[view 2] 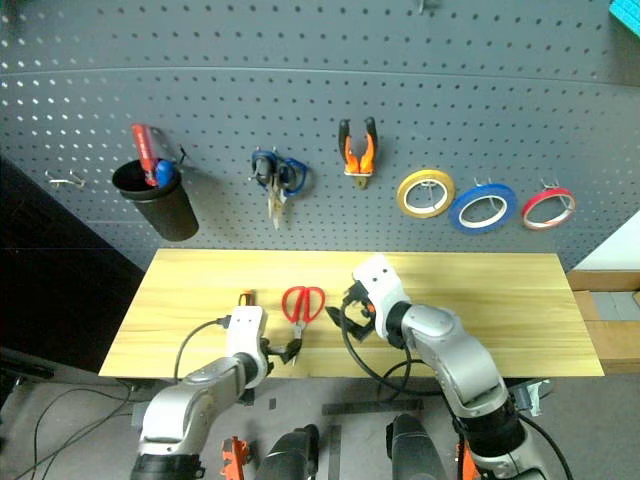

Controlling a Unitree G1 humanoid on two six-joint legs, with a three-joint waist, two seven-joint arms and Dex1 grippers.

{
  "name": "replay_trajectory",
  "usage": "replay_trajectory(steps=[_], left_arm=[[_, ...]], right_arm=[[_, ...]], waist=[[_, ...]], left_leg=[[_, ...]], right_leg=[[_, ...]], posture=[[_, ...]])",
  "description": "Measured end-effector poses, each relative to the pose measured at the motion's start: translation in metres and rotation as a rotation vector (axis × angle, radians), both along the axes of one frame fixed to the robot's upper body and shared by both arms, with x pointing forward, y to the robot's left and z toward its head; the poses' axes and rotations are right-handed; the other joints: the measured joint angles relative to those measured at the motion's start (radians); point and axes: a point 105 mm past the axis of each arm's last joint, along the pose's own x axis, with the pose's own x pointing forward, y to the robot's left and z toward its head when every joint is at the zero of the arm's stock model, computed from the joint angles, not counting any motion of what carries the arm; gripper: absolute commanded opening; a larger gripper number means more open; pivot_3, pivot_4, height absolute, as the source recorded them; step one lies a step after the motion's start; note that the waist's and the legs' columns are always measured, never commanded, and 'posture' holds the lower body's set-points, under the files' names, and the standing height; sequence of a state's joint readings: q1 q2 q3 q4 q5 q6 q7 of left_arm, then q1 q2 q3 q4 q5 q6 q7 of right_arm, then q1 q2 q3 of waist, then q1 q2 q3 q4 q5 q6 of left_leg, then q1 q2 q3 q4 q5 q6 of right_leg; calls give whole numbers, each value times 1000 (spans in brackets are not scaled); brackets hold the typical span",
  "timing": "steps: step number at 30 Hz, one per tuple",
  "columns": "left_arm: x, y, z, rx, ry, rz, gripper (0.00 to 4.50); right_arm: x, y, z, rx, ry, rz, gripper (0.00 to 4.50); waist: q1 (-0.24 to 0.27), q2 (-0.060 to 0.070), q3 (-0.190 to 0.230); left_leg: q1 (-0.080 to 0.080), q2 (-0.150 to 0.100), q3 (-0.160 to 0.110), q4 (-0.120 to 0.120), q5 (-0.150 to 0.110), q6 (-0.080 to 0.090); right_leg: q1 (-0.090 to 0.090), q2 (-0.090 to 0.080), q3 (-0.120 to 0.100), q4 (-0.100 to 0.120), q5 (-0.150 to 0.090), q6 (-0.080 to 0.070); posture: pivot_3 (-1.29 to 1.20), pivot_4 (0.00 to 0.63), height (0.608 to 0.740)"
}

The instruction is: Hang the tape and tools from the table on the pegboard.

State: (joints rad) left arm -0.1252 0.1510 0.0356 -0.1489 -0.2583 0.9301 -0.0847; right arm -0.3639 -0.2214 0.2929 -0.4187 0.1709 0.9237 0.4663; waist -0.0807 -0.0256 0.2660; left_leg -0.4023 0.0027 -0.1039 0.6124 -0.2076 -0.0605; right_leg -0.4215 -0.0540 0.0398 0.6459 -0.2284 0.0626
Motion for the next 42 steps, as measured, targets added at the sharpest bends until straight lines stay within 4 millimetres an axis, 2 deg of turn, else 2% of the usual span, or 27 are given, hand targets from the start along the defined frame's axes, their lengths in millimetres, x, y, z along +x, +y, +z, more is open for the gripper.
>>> replay_trajectory(steps=[5, 10, 13, 18, 20, 27, 38, 42], left_arm=[[19, -9, 1, -2, 0, 47, 4500], [26, -13, -4, -21, 33, 103, 4500], [30, -16, -3, -34, 48, 109, 3937], [34, -12, -5, -23, 62, 114, 2364], [37, -11, -6, -2, 63, 96, 2045], [41, -6, -7, 29, 51, 69, 39], [27, -1, -11, 46, 25, 35, 12], [24, 1, -12, 44, 15, 45, 1198]], right_arm=[[-2, 1, 0, -3, 9, -2, 4473], [-2, -1, -1, -12, 18, -8, 4473], [-1, -1, 0, -16, 23, -4, 4500], [-1, -3, 2, -7, 35, -2, 4500], [-1, -3, 3, 9, 45, -6, 4500], [-4, 3, 4, 50, 79, 3, 4500], [-3, -1, 4, 50, 79, -23, 4500], [-3, -2, 3, 44, 75, -26, 4500]], waist=[[-4, 0, 0], [-7, -1, 0], [-10, -1, 0], [-13, -1, 0], [-13, 0, 0], [-17, 0, 0], [-32, 0, 0], [-34, 0, 0]], left_leg=[[0, 0, 1, 0, 0, 0], [0, 0, 1, 0, 0, 0], [0, 0, 1, 0, 0, 0], [1, -1, 1, 0, 0, 0], [1, -1, 1, 0, 0, 0], [2, -1, 1, 0, 0, 0], [1, 0, 2, 0, 0, -1], [1, 0, 2, 0, 0, -1]], right_leg=[[0, 0, 0, -1, 0, 0], [0, 0, 1, -1, 0, 0], [0, 0, 1, -1, 0, 1], [1, 0, 1, -1, 0, 1], [1, 0, 1, -1, 0, 1], [1, 0, 1, -1, 0, 1], [1, 0, 1, -1, 0, 1], [1, 0, 1, -1, 0, 1]], posture=[[-124, 255, 740], [-158, 264, 740], [-175, 265, 740], [-174, 255, 740], [-173, 254, 740], [-178, 253, 740], [-179, 254, 740], [-179, 253, 740]])
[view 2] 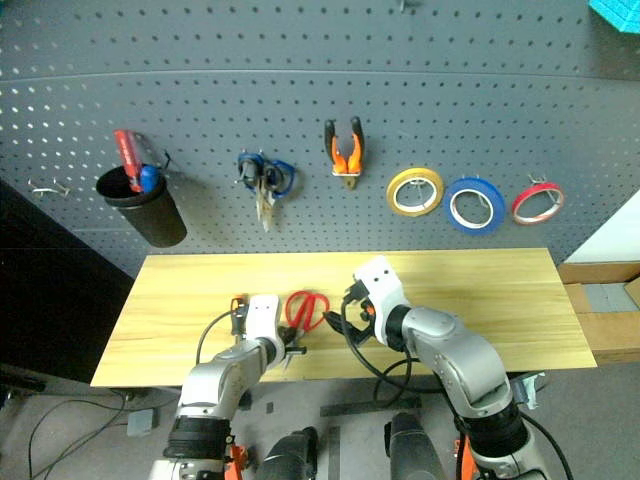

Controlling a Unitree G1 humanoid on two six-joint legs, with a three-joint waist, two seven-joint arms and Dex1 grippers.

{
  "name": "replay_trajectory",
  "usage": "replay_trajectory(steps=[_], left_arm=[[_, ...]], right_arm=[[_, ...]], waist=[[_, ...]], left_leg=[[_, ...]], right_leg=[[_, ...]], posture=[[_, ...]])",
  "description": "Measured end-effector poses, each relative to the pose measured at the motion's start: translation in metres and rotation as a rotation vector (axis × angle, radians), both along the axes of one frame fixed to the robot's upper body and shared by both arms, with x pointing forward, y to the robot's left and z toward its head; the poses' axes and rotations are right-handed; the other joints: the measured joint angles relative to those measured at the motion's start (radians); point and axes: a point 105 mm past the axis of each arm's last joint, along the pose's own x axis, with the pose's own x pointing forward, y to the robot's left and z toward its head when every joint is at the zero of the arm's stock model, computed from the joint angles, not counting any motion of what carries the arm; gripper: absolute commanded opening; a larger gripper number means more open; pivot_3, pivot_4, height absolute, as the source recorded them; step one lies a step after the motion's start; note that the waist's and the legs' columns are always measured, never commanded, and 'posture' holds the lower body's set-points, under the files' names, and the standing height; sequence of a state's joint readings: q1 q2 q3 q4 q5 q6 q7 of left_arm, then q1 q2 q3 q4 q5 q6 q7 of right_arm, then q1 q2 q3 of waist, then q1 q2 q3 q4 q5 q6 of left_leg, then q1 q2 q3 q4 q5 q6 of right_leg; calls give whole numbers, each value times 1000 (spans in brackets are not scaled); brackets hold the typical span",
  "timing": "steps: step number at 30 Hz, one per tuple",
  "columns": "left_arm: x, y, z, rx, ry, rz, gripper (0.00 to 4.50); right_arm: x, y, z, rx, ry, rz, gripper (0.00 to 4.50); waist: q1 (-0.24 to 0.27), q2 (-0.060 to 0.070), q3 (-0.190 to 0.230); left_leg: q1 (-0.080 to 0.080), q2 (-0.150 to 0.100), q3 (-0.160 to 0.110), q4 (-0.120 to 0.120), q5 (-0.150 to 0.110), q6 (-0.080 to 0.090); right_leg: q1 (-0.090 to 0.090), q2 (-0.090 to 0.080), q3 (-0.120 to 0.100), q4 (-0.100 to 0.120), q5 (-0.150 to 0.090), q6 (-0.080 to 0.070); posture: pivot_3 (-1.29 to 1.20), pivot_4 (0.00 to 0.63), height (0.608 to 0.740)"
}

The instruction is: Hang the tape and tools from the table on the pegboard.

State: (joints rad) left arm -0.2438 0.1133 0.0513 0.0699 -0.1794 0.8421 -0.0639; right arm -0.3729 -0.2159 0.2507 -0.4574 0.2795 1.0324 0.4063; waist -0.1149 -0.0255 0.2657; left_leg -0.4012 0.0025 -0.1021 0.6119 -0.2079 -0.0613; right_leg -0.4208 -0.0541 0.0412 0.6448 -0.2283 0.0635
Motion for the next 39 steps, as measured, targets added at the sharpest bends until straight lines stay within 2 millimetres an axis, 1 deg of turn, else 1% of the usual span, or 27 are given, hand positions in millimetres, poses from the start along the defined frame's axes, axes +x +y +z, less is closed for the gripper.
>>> replay_trajectory(steps=[3, 4, 7, 9, 11, 14, 16, 18, 25, 30, 38, 39], left_arm=[[0, -1, 1, 4, -5, 2, 2052], [0, -1, 1, 8, -6, 3, 2410], [-2, 4, 2, 54, -7, 1, 3239], [-6, 8, 4, 94, -3, -14, 3239], [-9, 11, 10, 123, -12, -39, 3239], [-10, 11, 22, 132, -30, -80, 3239], [-14, 10, 20, 132, -5, -109, 3239], [-17, 6, 16, 121, 24, -129, 3239], [-18, -6, 4, 109, 92, -184, 3239], [-10, -10, 4, 100, 93, -179, 3239], [-4, -14, 3, 122, 88, -208, 3239], [-3, -14, 3, 121, 88, -209, 3063]], right_arm=[[0, 0, 0, -4, -2, 1, 4500], [0, 0, 0, -6, -2, 2, 4500], [0, -2, -1, -15, -7, 2, 4500], [-1, -4, 0, -18, -12, 3, 4500], [-5, -3, 2, -5, -17, 22, 4500], [-19, 0, 7, 27, -15, 100, 4500], [-30, 1, 7, 32, -5, 159, 4500], [-34, 0, 4, 27, 7, 175, 4500], [-37, 2, 2, 24, 22, 194, 4500], [-38, 3, 2, 28, 24, 195, 4500], [-39, 7, 4, 47, 31, 207, 4500], [-40, 7, 4, 49, 32, 208, 4500]], waist=[[0, 0, 0], [0, 0, 0], [-2, 0, 0], [-3, -1, 1], [-3, -1, 1], [-2, -1, 1], [-2, -1, 1], [-2, -1, 1], [-1, -2, 1], [0, -2, 1], [0, -1, 1], [0, -1, 0]], left_leg=[[0, 0, 0, 0, 0, 0], [0, 0, 0, 0, 0, 0], [0, 0, 0, 0, 0, 0], [-1, 0, 0, -1, 0, 0], [-1, 0, 0, -1, 0, 0], [-1, 0, 0, -1, -1, -1], [-1, 0, 1, -1, -1, -2], [-1, 0, 1, -1, -1, -2], [-1, 0, 1, -1, -1, -2], [-1, 0, 1, -1, -1, -2], [0, 0, 1, -1, -1, -2], [1, 0, 1, -1, -1, -2]], right_leg=[[0, 0, 0, 0, 0, 0], [0, 0, 0, 0, 0, 0], [-1, 0, 0, 0, 0, 0], [-2, 0, 0, 0, 0, 0], [-2, 0, 0, 0, 0, 0], [-2, 0, 0, -1, -1, 1], [-2, 0, 0, -2, -1, 1], [-2, 0, 0, -2, -1, 1], [-2, 0, 0, -1, -1, 1], [-1, 0, 0, -1, -1, 1], [0, 0, 0, -1, -1, 1], [0, 0, 0, -1, -1, 1]], posture=[[-180, 253, 740], [-180, 253, 740], [-181, 254, 740], [-181, 254, 740], [-181, 254, 740], [-181, 254, 740], [-181, 254, 740], [-181, 254, 740], [-181, 254, 740], [-183, 255, 740], [-184, 253, 740], [-183, 252, 740]])
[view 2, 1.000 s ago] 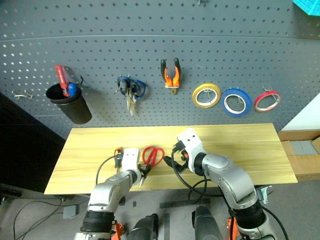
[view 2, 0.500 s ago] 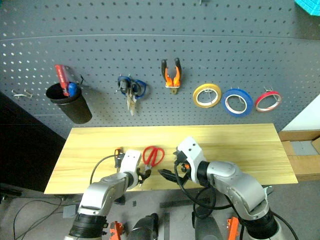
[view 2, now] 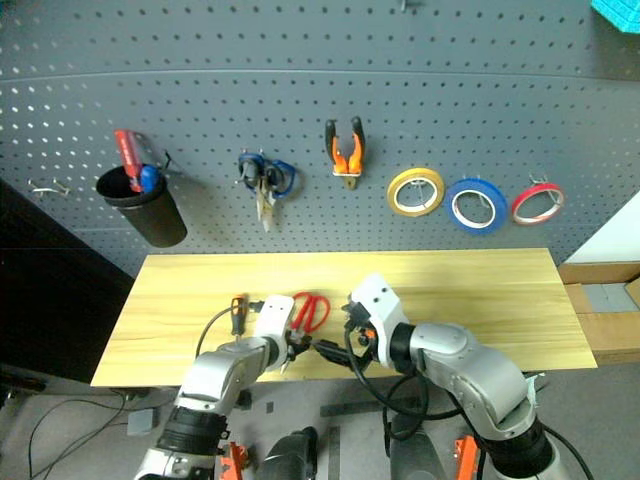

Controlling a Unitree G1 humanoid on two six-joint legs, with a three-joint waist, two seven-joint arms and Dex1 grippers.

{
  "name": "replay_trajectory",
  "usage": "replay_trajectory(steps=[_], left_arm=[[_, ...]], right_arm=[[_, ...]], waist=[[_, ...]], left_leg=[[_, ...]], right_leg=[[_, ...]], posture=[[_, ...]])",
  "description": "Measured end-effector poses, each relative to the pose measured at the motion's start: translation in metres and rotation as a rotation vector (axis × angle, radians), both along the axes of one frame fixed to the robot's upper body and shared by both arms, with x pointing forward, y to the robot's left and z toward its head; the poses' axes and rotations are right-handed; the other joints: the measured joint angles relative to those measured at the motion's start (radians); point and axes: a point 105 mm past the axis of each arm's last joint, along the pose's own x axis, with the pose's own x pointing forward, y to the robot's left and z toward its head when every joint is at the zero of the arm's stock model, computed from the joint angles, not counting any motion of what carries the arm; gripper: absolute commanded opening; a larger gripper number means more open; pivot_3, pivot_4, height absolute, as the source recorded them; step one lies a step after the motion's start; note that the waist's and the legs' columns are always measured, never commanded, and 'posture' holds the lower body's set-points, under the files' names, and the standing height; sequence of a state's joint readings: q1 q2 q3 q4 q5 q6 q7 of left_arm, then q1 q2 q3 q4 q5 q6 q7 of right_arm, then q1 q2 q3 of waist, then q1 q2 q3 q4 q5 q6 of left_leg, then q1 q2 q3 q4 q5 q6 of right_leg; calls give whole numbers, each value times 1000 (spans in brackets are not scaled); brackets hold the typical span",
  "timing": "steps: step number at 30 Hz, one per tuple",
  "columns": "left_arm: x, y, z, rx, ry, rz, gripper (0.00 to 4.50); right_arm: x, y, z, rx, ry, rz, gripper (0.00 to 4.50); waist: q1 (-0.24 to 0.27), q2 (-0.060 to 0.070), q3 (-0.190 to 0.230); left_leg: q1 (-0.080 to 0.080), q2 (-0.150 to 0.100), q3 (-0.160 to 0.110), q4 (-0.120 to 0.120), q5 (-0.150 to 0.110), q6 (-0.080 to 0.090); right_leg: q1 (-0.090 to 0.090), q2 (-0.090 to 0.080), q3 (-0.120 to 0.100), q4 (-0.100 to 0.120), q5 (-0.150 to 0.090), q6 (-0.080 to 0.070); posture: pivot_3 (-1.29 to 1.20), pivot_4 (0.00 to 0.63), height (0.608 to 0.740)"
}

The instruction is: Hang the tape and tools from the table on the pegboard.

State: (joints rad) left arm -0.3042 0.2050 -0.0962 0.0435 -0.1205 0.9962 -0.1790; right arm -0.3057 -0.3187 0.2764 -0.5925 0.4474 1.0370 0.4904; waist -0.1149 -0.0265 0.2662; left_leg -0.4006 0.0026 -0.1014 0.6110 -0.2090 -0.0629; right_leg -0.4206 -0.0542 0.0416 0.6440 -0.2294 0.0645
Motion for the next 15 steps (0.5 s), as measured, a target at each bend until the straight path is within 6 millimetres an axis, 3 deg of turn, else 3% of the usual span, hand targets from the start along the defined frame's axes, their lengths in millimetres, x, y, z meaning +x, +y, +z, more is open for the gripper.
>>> replay_trajectory(steps=[3, 7, 15], left_arm=[[2, 3, 0, -11, 3, 18, 2425], [3, 9, -1, -19, 10, 40, 1189], [2, 14, -3, -50, -3, 29, 1093]], right_arm=[[0, 1, 1, 4, 2, 1, 4500], [1, 2, 3, 1, -3, -2, 4500], [1, 3, 3, 3, 3, 6, 4500]], waist=[[0, 0, 0], [0, 0, 0], [-1, 0, 0]], left_leg=[[0, 0, 0, 0, 0, 0], [0, 0, 0, 0, 0, 0], [0, 0, 0, 0, 0, 0]], right_leg=[[0, 0, 0, 0, 0, 0], [0, 0, 0, 0, 0, 0], [0, 0, 0, 0, 0, 0]], posture=[[-183, 252, 740], [-183, 250, 740], [-185, 250, 740]])
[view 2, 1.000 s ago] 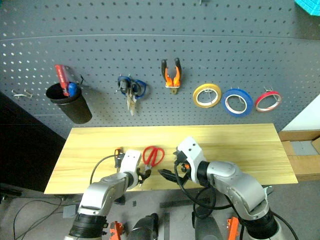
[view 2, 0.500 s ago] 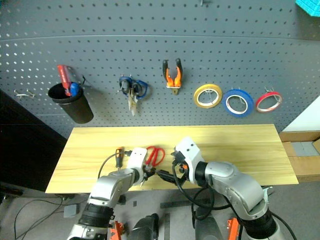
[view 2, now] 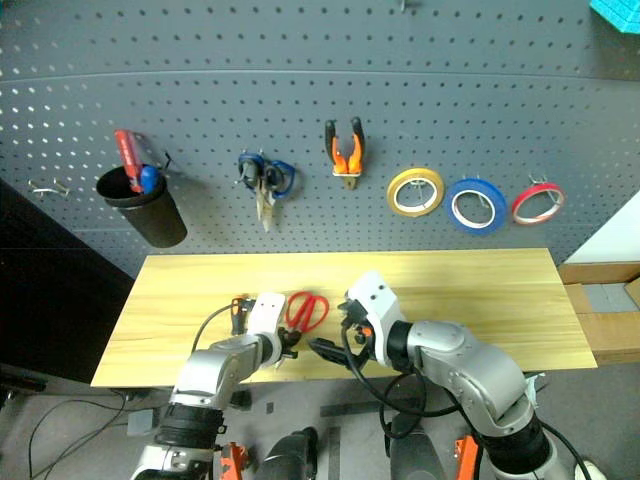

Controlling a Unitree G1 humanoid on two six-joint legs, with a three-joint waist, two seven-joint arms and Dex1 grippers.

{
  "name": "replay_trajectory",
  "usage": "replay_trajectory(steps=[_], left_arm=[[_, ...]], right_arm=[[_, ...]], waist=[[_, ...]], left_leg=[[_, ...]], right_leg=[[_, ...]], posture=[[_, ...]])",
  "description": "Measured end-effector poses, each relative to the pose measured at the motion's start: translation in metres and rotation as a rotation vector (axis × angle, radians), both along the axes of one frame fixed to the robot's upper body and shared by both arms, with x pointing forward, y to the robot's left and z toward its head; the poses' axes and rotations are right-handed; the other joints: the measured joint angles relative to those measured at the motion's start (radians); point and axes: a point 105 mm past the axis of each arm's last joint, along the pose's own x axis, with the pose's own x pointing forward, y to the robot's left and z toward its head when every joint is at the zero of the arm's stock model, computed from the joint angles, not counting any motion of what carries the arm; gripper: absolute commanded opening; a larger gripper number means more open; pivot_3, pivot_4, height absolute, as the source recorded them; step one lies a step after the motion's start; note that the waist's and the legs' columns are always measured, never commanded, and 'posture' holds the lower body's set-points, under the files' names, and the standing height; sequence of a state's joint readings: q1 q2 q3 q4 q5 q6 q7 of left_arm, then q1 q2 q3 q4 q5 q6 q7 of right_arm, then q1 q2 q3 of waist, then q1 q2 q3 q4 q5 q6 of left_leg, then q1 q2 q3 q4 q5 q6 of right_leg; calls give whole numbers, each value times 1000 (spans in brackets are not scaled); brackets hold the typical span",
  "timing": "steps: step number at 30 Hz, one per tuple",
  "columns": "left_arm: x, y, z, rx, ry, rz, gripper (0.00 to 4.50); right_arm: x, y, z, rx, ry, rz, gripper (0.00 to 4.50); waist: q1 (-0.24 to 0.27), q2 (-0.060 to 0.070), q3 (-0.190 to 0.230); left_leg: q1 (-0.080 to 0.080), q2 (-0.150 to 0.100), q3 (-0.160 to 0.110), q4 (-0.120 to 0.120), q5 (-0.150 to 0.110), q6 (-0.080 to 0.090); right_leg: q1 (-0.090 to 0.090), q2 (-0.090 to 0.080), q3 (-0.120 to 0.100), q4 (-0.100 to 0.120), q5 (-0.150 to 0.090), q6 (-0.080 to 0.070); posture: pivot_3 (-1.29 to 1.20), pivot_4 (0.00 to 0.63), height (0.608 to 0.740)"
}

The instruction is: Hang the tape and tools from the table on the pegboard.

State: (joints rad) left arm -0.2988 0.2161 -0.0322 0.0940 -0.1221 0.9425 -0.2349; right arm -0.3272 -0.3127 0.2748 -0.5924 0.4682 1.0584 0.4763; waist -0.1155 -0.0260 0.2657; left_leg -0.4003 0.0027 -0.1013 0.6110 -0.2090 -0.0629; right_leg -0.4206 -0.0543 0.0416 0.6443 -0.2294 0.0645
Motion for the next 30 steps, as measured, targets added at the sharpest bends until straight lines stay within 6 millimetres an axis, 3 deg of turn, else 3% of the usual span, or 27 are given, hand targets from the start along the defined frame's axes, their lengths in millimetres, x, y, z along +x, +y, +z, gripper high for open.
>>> replay_trajectory(steps=[9, 13, 19, 23, 30], left_arm=[[-13, 20, 9, -42, -169, 15, 1093], [-14, 32, 48, 10, -395, -4, 1093], [-24, 28, 101, 99, -680, -37, 1093], [-28, 20, 141, 125, -855, -50, 1093], [-17, 16, 184, 139, -1021, -48, 1093]], right_arm=[[7, -10, -2, -86, -107, -26, 4500], [10, -8, 4, -79, -176, -33, 4500], [14, -7, 12, -61, -225, -33, 4500], [32, -10, 24, -11, -234, -116, 4500], [46, -11, 45, 54, -288, -173, 4500]], waist=[[-4, -1, 1], [1, -2, 1], [3, -2, 1], [3, -2, 1], [3, -2, 1]], left_leg=[[-3, 1, 1, -1, 0, -1], [-3, 2, 2, -1, 0, -1], [-3, 2, 2, -1, -1, -1], [-3, 2, 2, -1, -1, -1], [-4, 1, 2, 0, -1, -1]], right_leg=[[-4, 0, 0, -1, 0, 0], [-4, 0, 1, -1, 0, 0], [-3, 0, 1, -2, 0, 0], [-3, 0, 1, -1, 0, 0], [-3, 0, 1, -1, 0, 0]], posture=[[-184, 247, 740], [-174, 239, 740], [-168, 234, 740], [-165, 229, 740], [-161, 224, 740]])
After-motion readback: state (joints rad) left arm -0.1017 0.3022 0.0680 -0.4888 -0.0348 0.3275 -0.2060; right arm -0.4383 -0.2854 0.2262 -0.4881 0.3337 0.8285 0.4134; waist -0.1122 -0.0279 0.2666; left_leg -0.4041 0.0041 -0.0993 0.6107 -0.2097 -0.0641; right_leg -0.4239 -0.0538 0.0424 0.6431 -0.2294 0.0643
